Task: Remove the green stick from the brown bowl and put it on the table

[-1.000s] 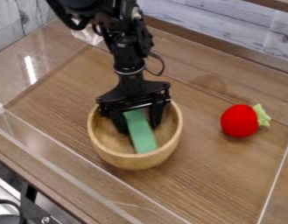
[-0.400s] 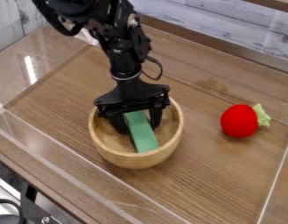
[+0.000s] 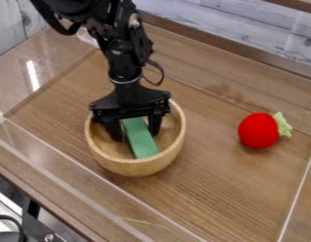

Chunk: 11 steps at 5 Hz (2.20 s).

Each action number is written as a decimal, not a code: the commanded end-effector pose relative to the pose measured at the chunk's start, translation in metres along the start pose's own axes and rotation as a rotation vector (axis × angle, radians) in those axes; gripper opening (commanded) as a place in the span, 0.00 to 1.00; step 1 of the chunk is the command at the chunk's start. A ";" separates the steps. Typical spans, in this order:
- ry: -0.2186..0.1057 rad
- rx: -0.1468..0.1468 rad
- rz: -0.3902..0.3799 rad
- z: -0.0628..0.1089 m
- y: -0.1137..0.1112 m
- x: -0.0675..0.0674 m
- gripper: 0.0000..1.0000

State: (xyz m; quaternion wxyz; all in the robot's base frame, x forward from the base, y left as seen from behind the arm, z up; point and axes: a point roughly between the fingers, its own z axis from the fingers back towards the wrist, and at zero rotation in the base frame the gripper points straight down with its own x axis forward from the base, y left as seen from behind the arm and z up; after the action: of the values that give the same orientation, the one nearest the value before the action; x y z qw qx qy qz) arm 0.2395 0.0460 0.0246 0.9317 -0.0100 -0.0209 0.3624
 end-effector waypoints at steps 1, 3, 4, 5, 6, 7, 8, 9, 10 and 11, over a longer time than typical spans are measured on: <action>-0.037 -0.016 0.002 0.009 -0.004 0.009 0.00; -0.046 -0.024 -0.029 0.024 -0.002 0.006 0.00; -0.051 -0.032 -0.046 0.035 0.004 0.001 0.00; -0.055 -0.044 -0.101 0.044 -0.002 0.000 0.00; -0.055 -0.047 -0.146 0.046 -0.005 0.000 0.00; -0.055 -0.051 -0.191 0.050 -0.010 -0.002 0.00; -0.059 -0.054 -0.186 0.058 -0.014 0.001 0.00; -0.063 -0.058 -0.180 0.067 -0.020 0.001 0.00; -0.065 -0.063 -0.190 0.073 -0.020 0.010 0.00; -0.063 -0.075 -0.221 0.077 -0.027 0.008 0.00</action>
State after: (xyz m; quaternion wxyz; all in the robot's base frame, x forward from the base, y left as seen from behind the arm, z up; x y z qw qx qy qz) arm 0.2517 0.0312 0.0897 0.9642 -0.0282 -0.0373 0.2610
